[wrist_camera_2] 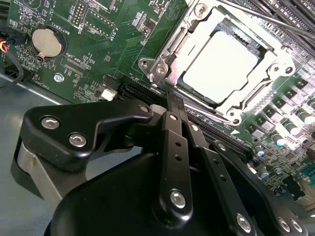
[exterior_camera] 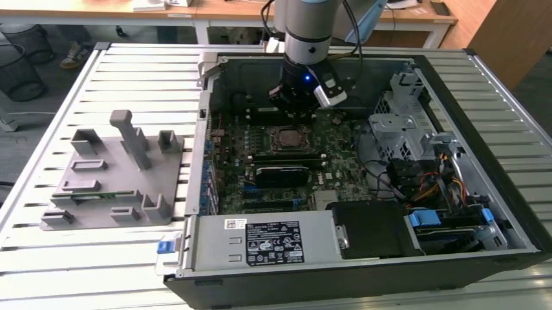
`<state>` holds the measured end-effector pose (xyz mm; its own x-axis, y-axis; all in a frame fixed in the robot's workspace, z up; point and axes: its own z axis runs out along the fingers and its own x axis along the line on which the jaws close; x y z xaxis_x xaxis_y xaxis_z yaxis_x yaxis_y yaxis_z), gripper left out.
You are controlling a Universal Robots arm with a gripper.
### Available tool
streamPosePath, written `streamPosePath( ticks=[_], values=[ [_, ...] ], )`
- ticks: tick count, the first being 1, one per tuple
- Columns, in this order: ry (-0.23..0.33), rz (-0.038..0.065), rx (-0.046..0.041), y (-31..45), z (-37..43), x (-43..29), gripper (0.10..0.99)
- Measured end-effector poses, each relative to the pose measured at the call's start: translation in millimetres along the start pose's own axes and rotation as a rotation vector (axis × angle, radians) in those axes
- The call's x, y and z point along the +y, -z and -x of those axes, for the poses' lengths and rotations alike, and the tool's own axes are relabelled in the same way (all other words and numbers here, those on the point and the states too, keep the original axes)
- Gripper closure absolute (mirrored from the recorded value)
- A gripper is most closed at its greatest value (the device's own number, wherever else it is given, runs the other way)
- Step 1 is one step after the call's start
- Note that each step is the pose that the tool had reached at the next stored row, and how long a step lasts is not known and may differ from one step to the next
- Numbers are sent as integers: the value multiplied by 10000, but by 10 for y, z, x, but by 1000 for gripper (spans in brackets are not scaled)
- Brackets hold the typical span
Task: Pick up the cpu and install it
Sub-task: 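Install the first cpu locking lever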
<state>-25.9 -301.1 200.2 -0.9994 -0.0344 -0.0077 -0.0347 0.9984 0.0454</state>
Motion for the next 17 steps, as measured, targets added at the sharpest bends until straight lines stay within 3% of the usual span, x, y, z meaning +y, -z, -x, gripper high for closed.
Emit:
streamPosePath(
  ticks=[3,11,17],
  values=[
    [0,-8,-1,0,0,0,980],
    [1,-283,13,-25,-1,9,980],
    [2,-368,14,-47,0,30,980]
  ],
)
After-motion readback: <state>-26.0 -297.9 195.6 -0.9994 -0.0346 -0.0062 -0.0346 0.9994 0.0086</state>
